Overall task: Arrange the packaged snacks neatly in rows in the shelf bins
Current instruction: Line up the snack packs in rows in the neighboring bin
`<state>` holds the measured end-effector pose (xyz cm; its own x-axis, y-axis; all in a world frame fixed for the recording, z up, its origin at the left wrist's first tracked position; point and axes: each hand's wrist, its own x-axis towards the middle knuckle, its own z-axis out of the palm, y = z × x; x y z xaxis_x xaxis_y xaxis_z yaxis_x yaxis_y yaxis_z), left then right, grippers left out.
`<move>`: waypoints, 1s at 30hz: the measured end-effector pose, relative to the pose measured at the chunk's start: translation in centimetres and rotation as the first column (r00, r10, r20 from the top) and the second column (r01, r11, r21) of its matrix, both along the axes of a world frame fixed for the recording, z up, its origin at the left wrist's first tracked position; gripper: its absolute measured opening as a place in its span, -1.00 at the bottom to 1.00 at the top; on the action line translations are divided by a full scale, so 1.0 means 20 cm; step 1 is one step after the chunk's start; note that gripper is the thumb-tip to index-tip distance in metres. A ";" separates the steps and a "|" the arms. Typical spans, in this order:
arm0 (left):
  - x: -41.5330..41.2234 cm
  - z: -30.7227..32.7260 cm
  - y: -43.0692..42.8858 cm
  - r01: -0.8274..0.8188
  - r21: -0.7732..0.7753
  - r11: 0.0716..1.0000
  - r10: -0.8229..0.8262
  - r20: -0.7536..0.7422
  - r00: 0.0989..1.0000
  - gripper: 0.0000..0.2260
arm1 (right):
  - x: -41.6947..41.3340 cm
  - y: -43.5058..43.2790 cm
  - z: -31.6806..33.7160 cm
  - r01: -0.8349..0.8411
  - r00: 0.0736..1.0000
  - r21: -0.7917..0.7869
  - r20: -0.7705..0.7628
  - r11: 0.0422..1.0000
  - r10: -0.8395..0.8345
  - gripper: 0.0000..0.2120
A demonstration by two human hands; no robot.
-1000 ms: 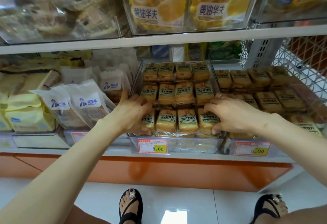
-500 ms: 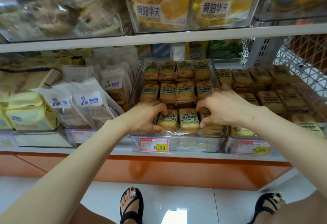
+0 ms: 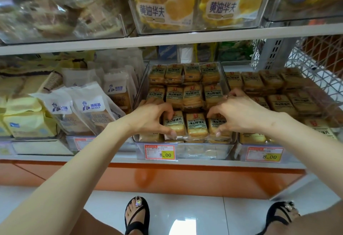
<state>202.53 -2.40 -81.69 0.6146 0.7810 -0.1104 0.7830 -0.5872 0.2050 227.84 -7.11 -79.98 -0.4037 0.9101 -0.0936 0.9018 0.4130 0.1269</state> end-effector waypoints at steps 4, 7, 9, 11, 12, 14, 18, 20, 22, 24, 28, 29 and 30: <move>0.03 -0.04 -0.01 0.036 0.020 0.999 -0.034 -0.078 0.996 -0.61 | 0.02 0.01 -0.02 0.000 1.000 0.010 -0.007 1.000 0.000 -0.40; 0.05 -0.05 -0.02 0.038 0.074 0.997 -0.031 -0.097 0.995 -0.57 | 0.04 0.02 -0.04 0.001 1.000 0.000 -0.023 1.000 -0.001 -0.41; 0.04 -0.06 -0.03 0.028 0.091 0.995 -0.020 -0.090 0.996 -0.55 | 0.04 0.02 -0.05 0.008 1.000 0.016 -0.029 1.000 -0.007 -0.41; 0.03 -0.05 -0.04 0.034 0.080 0.996 -0.029 -0.063 0.998 -0.52 | 0.04 0.01 -0.06 0.007 1.000 0.049 -0.024 0.999 -0.006 -0.42; 0.02 -0.03 -0.04 0.032 0.053 0.998 -0.031 -0.019 0.999 -0.51 | 0.04 0.00 -0.06 -0.007 1.000 0.068 -0.015 0.998 0.008 -0.43; -0.04 0.03 -0.04 0.000 -0.019 1.000 0.002 0.108 0.994 -0.49 | 0.04 -0.02 -0.05 -0.042 0.999 0.092 -0.012 0.995 0.043 -0.46; -0.13 0.12 -0.07 0.020 0.110 0.994 -0.018 -0.021 1.000 -0.53 | 0.10 -0.07 -0.01 -0.034 0.979 0.059 -0.199 0.998 0.045 -0.55; -0.13 0.10 -0.09 0.101 0.217 0.971 -0.044 -0.251 0.967 -0.53 | 0.13 -0.08 -0.01 -0.037 0.957 0.053 -0.286 0.998 0.051 -0.62; -0.13 0.07 -0.10 0.112 0.250 0.962 -0.021 -0.340 0.940 -0.51 | 0.15 -0.09 -0.02 -0.042 0.951 0.052 -0.306 0.998 0.056 -0.66; -0.14 0.06 -0.10 0.142 0.318 0.937 -0.038 -0.312 0.949 -0.50 | 0.15 -0.09 -0.04 -0.050 0.952 0.050 -0.301 0.997 0.063 -0.69; -0.15 0.04 -0.07 0.195 0.410 0.891 -0.072 -0.297 0.952 -0.47 | 0.16 -0.09 -0.03 -0.054 0.953 0.037 -0.296 0.998 0.062 -0.70; -0.14 0.04 -0.06 0.197 0.420 0.886 -0.076 -0.286 0.955 -0.47 | 0.16 -0.09 -0.03 -0.053 0.955 0.031 -0.291 0.998 0.060 -0.70; -0.14 0.03 -0.06 0.204 0.433 0.878 -0.087 -0.275 0.957 -0.47 | 0.15 -0.10 -0.03 -0.052 0.955 0.028 -0.290 0.998 0.058 -0.70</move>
